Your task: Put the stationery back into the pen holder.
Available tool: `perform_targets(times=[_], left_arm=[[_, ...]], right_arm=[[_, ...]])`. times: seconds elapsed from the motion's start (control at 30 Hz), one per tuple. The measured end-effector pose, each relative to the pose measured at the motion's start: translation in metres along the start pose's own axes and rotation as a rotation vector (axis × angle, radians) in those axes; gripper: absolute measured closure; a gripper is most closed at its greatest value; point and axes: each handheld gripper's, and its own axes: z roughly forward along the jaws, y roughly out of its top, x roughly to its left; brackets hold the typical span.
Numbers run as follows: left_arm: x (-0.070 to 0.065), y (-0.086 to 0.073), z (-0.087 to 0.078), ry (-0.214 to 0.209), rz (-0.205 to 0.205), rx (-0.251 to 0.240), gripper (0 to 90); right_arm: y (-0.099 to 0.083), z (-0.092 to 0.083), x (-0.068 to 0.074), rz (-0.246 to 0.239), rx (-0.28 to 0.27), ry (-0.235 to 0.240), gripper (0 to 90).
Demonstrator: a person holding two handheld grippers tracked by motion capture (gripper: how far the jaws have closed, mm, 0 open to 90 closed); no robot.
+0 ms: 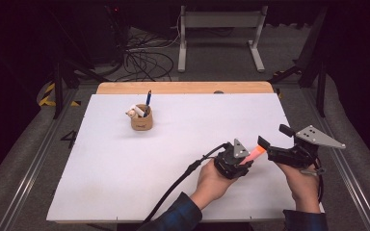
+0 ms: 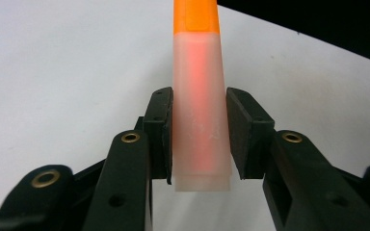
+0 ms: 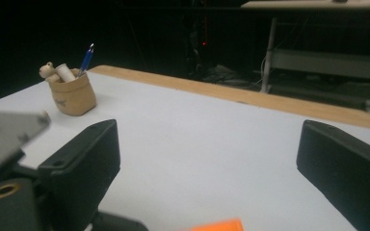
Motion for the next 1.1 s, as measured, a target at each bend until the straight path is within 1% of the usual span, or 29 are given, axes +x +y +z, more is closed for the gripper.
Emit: perform_targets(times=[0.03, 0.1, 0.2, 0.27, 0.4, 0.53, 0.6, 0.67, 0.8, 0.83, 0.93, 1.03, 1.1], left_arm=[[0.001, -0.001, -0.003, 0.009, 0.000, -0.015, 65.2], [0.005, -0.001, -0.009, 0.027, 0.004, -0.027, 65.2], [0.010, -0.002, -0.017, 0.048, -0.007, -0.053, 65.1], [0.014, -0.003, -0.021, 0.062, -0.017, -0.063, 65.1], [0.018, -0.003, -0.028, 0.077, -0.019, -0.084, 65.1], [0.019, -0.004, -0.031, 0.096, -0.018, -0.102, 65.1], [0.018, -0.004, -0.032, 0.098, -0.019, -0.104, 65.1], [0.016, -0.004, -0.031, 0.094, -0.010, -0.107, 65.1], [0.012, -0.003, -0.030, 0.089, -0.006, -0.109, 65.1], [0.012, -0.003, -0.030, 0.090, -0.005, -0.109, 65.1], [0.012, -0.003, -0.029, 0.089, -0.006, -0.105, 65.1], [0.011, -0.004, -0.029, 0.088, -0.006, -0.102, 65.1], [0.011, -0.004, -0.028, 0.089, -0.007, -0.098, 65.1]], right_arm=[[-0.001, 0.002, 0.001, 0.002, 0.009, 0.003, 10.8], [-0.002, 0.006, 0.003, 0.005, 0.025, 0.013, 13.1], [-0.005, 0.012, 0.006, 0.009, 0.046, 0.026, 18.0], [-0.007, 0.017, 0.008, 0.014, 0.066, 0.032, 18.8], [-0.011, 0.023, 0.009, 0.048, 0.086, 0.031, 20.6], [-0.014, 0.027, 0.005, 0.095, 0.110, 0.035, 24.2], [-0.017, 0.029, 0.003, 0.130, 0.111, 0.065, 26.1], [-0.019, 0.032, 0.003, 0.158, 0.116, 0.085, 27.6], [-0.022, 0.037, 0.005, 0.183, 0.137, 0.124, 35.2], [-0.022, 0.038, 0.006, 0.178, 0.141, 0.130, 37.3], [-0.022, 0.038, 0.007, 0.186, 0.145, 0.117, 39.9], [-0.022, 0.038, 0.006, 0.198, 0.141, 0.117, 42.7], [-0.022, 0.037, 0.006, 0.193, 0.135, 0.112, 44.9]])
